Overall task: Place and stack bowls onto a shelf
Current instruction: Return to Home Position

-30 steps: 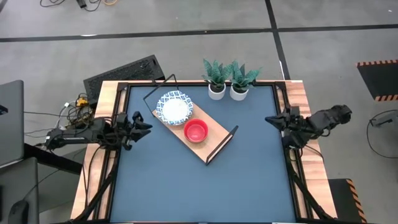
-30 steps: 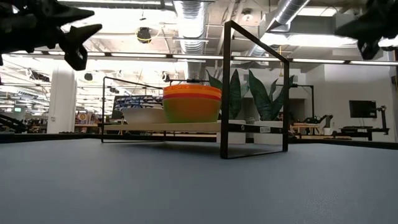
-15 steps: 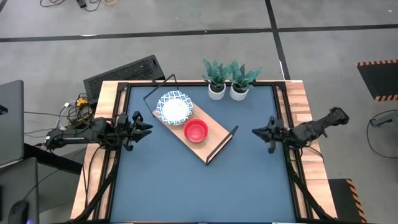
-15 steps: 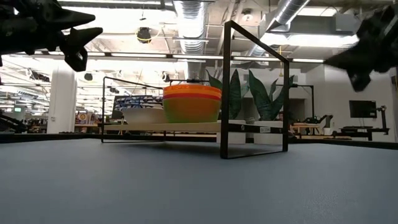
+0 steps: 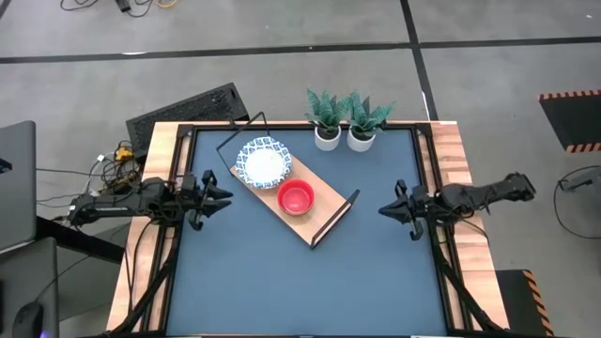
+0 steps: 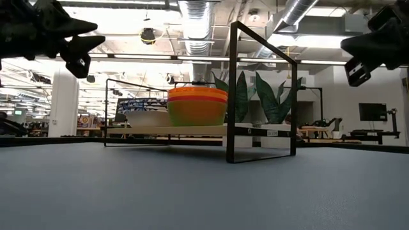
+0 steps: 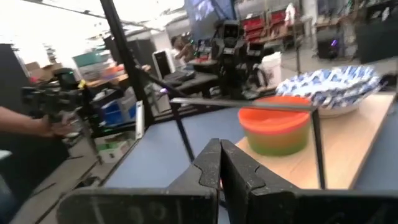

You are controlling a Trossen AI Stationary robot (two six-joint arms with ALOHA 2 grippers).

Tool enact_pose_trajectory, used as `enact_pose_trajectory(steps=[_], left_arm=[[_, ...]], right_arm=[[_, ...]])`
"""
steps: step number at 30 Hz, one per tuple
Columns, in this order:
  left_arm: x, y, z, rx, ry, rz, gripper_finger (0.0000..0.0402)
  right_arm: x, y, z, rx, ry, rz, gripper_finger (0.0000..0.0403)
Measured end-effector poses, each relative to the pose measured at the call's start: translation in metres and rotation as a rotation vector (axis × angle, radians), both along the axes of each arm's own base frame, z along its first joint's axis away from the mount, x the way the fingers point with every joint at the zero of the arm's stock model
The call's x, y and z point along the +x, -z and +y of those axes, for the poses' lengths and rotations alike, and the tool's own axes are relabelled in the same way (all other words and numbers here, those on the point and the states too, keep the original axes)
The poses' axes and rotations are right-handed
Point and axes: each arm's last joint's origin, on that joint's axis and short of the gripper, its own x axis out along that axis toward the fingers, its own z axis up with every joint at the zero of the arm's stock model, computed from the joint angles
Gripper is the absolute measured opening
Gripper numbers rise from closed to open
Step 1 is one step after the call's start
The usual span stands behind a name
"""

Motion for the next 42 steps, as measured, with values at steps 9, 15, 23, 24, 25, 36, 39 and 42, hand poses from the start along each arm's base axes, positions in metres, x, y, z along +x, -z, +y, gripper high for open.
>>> enact_pose_trajectory(steps=[9,15,23,24,25,36,39,42], left_arm=[[0.000,0.002,0.000,0.035,-0.006,0.018,0.0116],[0.001,0.008,0.000,0.041,-0.003,0.086,0.0116],[0.002,0.012,0.000,0.136,-0.018,0.118,0.0116],[0.002,0.012,0.000,0.141,-0.022,0.127,0.0116],[0.002,0.013,0.000,0.146,-0.024,0.133,0.0116],[0.002,0.016,0.001,0.194,-0.050,0.170,0.0116],[0.002,0.017,0.001,0.152,-0.049,0.171,0.0116],[0.002,0.017,0.001,0.103,-0.043,0.174,0.0116]], right_arm=[[0.002,0.003,-0.008,-0.040,0.000,0.030,0.0031],[0.002,0.004,-0.009,-0.037,-0.018,0.033,0.0031],[0.002,0.004,-0.008,-0.017,-0.074,0.035,0.0031],[0.002,0.004,-0.008,-0.013,-0.074,0.036,0.0031],[0.002,0.004,-0.008,-0.013,-0.074,0.036,0.0031],[0.002,0.005,-0.008,-0.020,-0.059,0.046,0.0031],[0.002,0.005,-0.009,-0.019,-0.030,0.045,0.0031],[0.002,0.005,-0.009,-0.019,-0.024,0.044,0.0031]])
